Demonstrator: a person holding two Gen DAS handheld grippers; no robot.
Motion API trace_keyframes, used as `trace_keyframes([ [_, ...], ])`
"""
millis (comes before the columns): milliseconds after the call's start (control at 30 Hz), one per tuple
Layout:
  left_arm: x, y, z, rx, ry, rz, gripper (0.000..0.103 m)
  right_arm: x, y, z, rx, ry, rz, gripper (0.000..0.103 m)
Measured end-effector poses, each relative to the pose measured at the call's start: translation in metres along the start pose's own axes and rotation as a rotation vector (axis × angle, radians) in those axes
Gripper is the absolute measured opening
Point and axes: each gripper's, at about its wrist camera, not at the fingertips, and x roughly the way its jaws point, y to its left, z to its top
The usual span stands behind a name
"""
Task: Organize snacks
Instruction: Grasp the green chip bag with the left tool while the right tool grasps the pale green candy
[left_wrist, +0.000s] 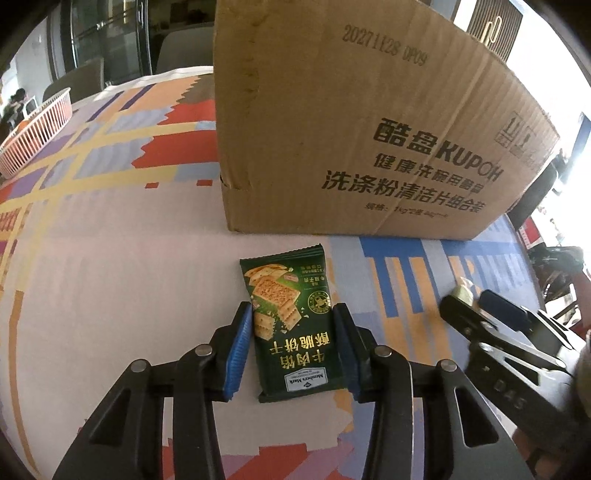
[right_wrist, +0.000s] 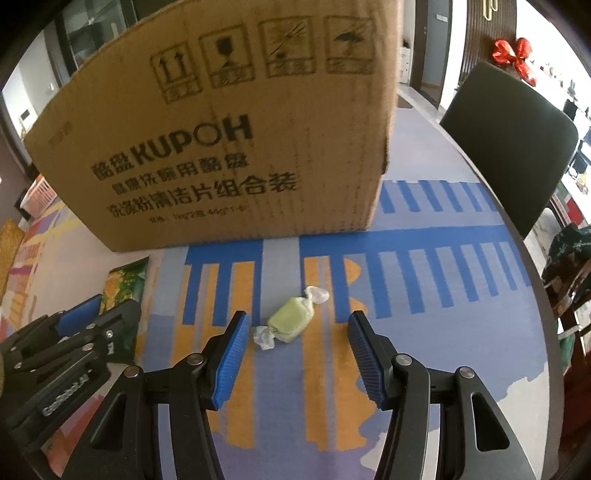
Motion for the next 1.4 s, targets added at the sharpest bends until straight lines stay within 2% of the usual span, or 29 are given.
trace_keyframes([
  [167, 0.001, 0.001, 0.000, 0.028, -0.011, 0.000, 0.043, 0.007, 0.007, 0.003, -0.034, -0.007, -0.030, 0.054],
  [267, -0.001, -0.004, -0.003, 0.046, -0.020, 0.003, 0.043, 0.010, 0.014, 0.002, -0.054, -0.020, -0.061, 0.039],
  [400, -0.002, -0.007, -0.004, 0.052, -0.024, -0.010, 0.043, 0.013, 0.014, -0.005, -0.044, -0.025, -0.048, 0.021],
  [433, -0.002, -0.008, -0.004, 0.053, -0.026, -0.013, 0.043, 0.013, 0.013, -0.006, -0.039, -0.024, -0.041, 0.019],
  [600, -0.005, -0.009, -0.004, 0.064, -0.040, -0.025, 0.043, 0.011, 0.008, -0.008, -0.005, -0.022, 0.016, 0.019],
  [967, -0.009, -0.013, -0.007, 0.077, -0.077, -0.042, 0.043, -0.019, 0.004, -0.012, -0.007, -0.060, 0.052, 0.019],
  [1233, -0.041, -0.023, -0.004, 0.097, -0.137, -0.062, 0.043, -0.069, -0.015, -0.018, -0.012, -0.135, 0.074, 0.019],
  [1400, -0.066, -0.027, -0.001, 0.106, -0.190, -0.072, 0.043, -0.094, -0.014, -0.014, -0.013, -0.184, 0.084, 0.019],
])
